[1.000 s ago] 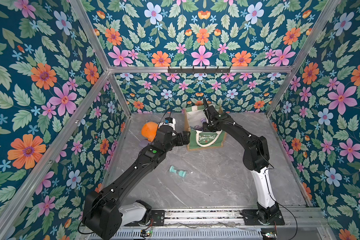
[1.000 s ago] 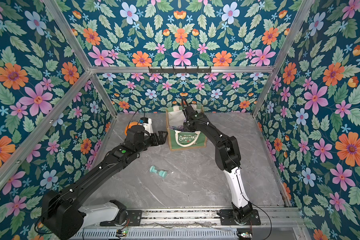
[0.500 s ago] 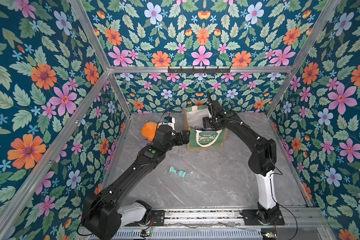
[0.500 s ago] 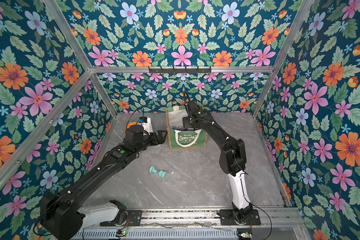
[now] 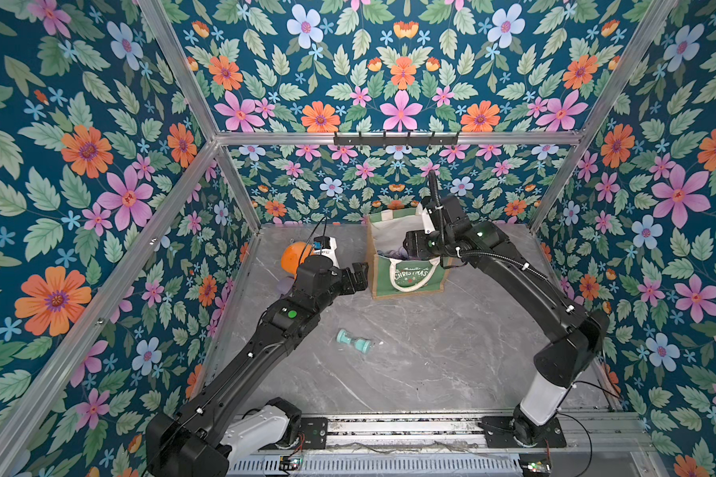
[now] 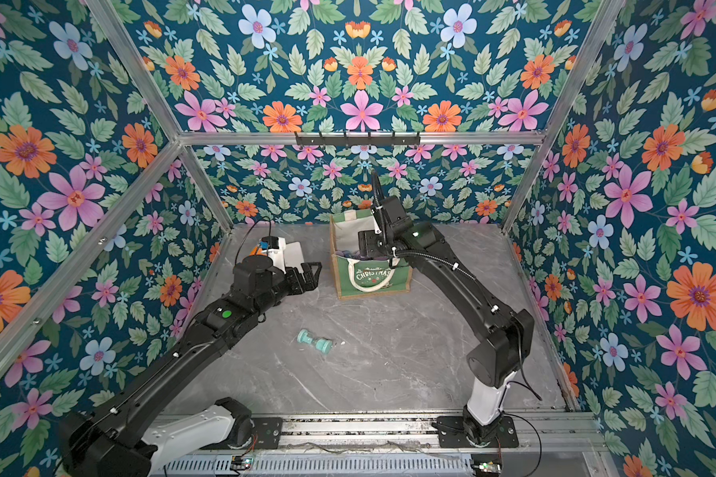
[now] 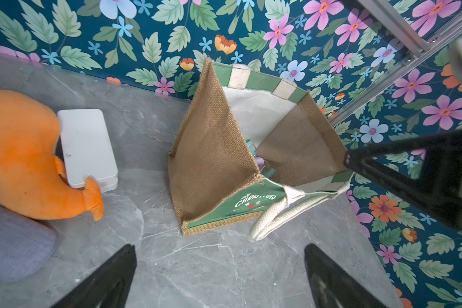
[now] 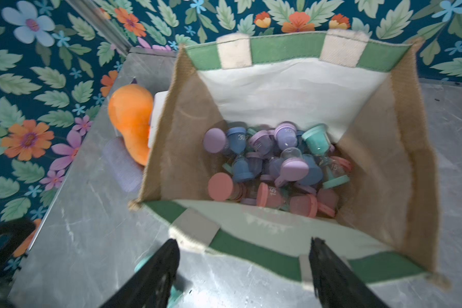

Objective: Put the hourglass into the canvas bag
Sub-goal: Place the hourglass in the canvas bag, then pick up the hourglass from the center of the board.

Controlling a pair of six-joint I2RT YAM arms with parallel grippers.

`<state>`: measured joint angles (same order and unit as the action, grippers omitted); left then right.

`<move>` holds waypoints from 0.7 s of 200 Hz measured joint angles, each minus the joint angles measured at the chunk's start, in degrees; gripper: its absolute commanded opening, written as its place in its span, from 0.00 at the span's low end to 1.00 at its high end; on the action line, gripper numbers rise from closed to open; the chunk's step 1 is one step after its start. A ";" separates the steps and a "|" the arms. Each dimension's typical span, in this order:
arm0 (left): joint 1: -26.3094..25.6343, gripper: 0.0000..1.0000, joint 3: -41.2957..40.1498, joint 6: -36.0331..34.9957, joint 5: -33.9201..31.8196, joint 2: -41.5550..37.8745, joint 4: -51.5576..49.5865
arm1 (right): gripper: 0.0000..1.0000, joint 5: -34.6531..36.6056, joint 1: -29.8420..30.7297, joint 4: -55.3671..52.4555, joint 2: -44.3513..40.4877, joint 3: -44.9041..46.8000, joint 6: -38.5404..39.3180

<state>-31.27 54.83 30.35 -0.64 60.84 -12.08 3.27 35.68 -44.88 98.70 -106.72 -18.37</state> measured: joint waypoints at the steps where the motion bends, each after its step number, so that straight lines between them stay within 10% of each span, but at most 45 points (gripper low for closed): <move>1: 0.00 1.00 -0.11 0.00 -0.11 -0.17 -0.11 | 0.79 0.02 0.11 -0.02 -0.15 0.17 -0.04; 140: 0.02 1.00 -9.25 4.37 -6.99 -15.82 -13.33 | 0.80 1.40 20.06 10.34 -2.99 24.46 -2.23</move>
<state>-31.24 45.58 34.72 -7.64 45.01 -25.41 4.67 55.75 -34.54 95.70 -82.26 -20.60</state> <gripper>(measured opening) 0.998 0.798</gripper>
